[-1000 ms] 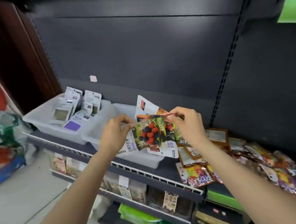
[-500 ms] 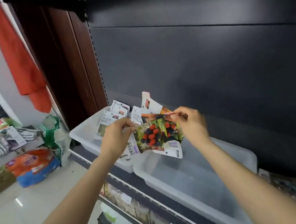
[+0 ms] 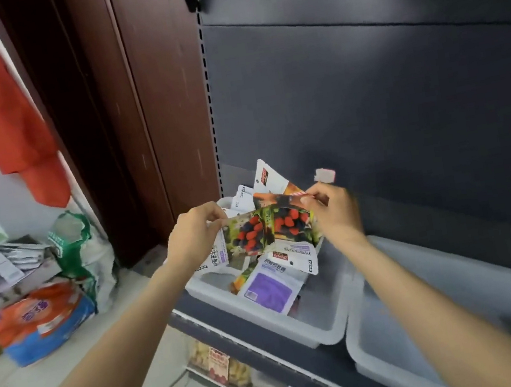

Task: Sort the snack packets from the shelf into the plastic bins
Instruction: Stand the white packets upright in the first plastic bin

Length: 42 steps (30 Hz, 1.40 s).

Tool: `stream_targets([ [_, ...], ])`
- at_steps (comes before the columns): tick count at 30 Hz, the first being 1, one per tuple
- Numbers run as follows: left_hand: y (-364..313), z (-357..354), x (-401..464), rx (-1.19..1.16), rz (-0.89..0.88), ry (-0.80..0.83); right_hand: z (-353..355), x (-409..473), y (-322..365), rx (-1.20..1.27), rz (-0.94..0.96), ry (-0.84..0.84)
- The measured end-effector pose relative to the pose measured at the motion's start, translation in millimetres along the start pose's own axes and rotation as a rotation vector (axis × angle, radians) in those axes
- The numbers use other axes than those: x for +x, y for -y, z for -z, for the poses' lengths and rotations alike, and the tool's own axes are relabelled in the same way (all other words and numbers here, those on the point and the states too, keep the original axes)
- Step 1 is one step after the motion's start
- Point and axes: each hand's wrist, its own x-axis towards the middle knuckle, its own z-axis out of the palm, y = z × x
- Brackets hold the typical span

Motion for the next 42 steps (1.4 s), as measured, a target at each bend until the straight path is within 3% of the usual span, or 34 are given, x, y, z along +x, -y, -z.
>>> stream_targets([
  [6,45.6,10.4,64.0,0.240,-0.137,0.225,-47.6,4.8,11.8,-0.107,-0.167,-0.027],
  [10,52.5,-2.0,96.6,0.678,-0.487,0.378,-59.5,3.2,10.6,-0.199,-0.259,-0.035],
  [14,61.8,-40.6,97.7,0.784,-0.690,0.455,-70.4,-1.4,1.9,-0.180,-0.346,-0.071],
  [17,88.7,-59.4,98.2,0.617,-0.630,0.452,-78.6,-5.7,-0.6,-0.154,-0.333,-0.065],
  [20,110.8,-49.5,101.4,0.075,-0.350,0.425,-88.8,-7.0,2.8,-0.130,-0.285,-0.036],
  [22,123.9,-38.7,102.3,-0.096,-0.180,0.410,-96.9,-6.9,5.0,-0.134,-0.258,-0.018],
  [24,134.1,-29.6,101.0,-0.116,-0.099,0.452,-105.3,-6.0,6.4,-0.119,-0.240,0.005],
  [29,143.7,-10.6,99.9,-0.007,-0.086,0.525,-116.5,0.0,9.0,-0.096,-0.225,0.002],
  [34,111.4,-19.5,124.9,-0.077,-0.081,0.295,-107.5,3.8,4.9,-0.023,-0.213,0.033],
  [42,93.8,-53.2,155.5,-0.197,-0.152,0.366,-79.6,-10.6,-6.2,0.064,-0.229,-0.056],
])
